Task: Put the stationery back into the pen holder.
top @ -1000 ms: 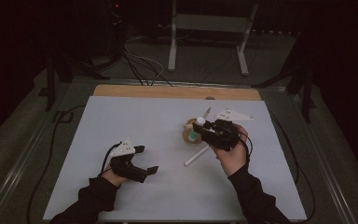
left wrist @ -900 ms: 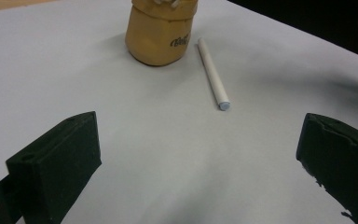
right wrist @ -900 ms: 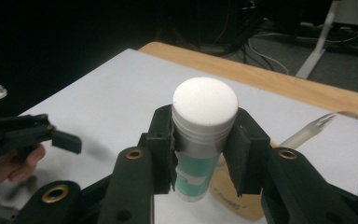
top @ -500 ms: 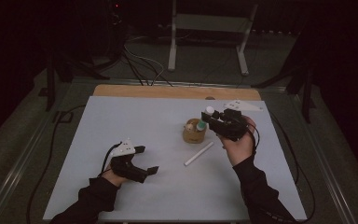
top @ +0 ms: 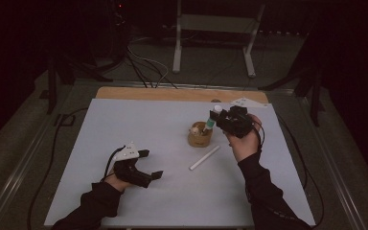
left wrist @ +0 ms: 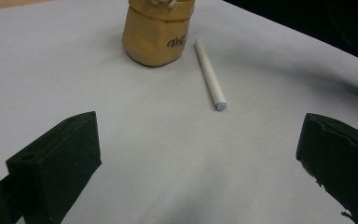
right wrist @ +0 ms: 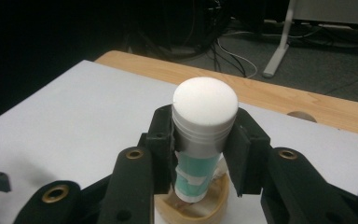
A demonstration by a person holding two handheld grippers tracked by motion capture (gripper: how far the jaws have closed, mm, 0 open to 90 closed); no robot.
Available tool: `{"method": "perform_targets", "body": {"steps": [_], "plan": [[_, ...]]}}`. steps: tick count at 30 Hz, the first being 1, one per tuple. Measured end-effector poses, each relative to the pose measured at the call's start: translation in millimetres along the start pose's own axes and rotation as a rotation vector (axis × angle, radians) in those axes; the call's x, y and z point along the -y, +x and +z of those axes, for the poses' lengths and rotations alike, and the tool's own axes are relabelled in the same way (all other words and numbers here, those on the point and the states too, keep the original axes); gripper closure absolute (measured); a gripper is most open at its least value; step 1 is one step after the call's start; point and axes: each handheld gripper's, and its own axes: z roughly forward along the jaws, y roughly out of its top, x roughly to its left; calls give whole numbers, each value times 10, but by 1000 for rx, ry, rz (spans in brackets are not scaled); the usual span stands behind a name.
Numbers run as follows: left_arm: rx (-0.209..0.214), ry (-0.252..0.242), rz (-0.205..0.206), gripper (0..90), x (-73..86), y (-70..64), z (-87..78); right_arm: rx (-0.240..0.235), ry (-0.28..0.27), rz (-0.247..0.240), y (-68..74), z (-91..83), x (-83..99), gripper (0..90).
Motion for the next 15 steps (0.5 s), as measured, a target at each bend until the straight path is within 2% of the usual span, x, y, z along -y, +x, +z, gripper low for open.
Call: {"method": "perform_targets", "body": {"steps": [15], "plan": [[3, -1, 0, 2, -2, -3, 2, 8, 61, 15, -41, 259, 125, 651]]}}
